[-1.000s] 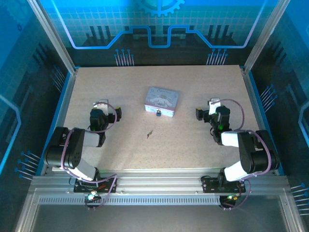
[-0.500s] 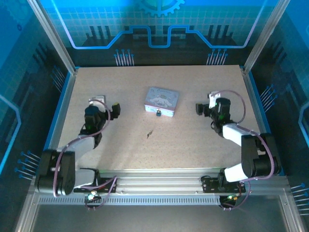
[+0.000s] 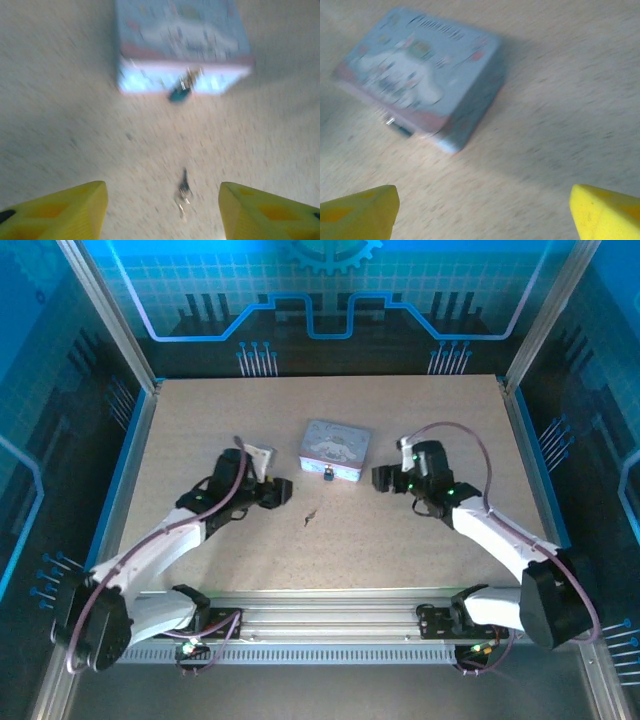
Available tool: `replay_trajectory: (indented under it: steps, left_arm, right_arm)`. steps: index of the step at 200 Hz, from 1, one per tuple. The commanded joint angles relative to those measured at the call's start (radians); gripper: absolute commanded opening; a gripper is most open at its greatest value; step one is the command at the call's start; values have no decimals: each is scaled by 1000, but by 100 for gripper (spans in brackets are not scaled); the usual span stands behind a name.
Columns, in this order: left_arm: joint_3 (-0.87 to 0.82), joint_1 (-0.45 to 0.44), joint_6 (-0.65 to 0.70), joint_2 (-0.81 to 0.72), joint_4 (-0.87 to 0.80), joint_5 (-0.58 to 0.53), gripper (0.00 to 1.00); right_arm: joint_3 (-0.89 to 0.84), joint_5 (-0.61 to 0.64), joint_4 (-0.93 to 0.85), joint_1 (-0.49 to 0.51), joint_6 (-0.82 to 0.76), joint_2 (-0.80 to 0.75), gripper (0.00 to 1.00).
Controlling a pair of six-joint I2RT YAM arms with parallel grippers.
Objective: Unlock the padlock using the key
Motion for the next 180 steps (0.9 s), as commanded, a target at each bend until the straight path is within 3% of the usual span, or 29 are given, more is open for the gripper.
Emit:
replay_trajectory:
  steps: [1, 54, 98, 135, 180]
  left_arm:
    - [46, -105, -14, 129, -170, -44, 59]
    - [80, -213, -34, 354, -56, -107, 40]
    - [151, -218, -5, 453, -47, -119, 29]
    - [195, -228, 20, 497, -56, -143, 39]
    - [232, -240, 34, 549, -85, -168, 38]
  right_arm:
    - [-53, -17, -95, 65, 90, -32, 86]
    - [-185, -78, -5, 77, 158, -28, 60]
    - [-171, -115, 17, 76, 137, -12, 59]
    - [-149, -127, 18, 76, 133, 21, 59]
    - [-129, -142, 25, 76, 136, 59, 61]
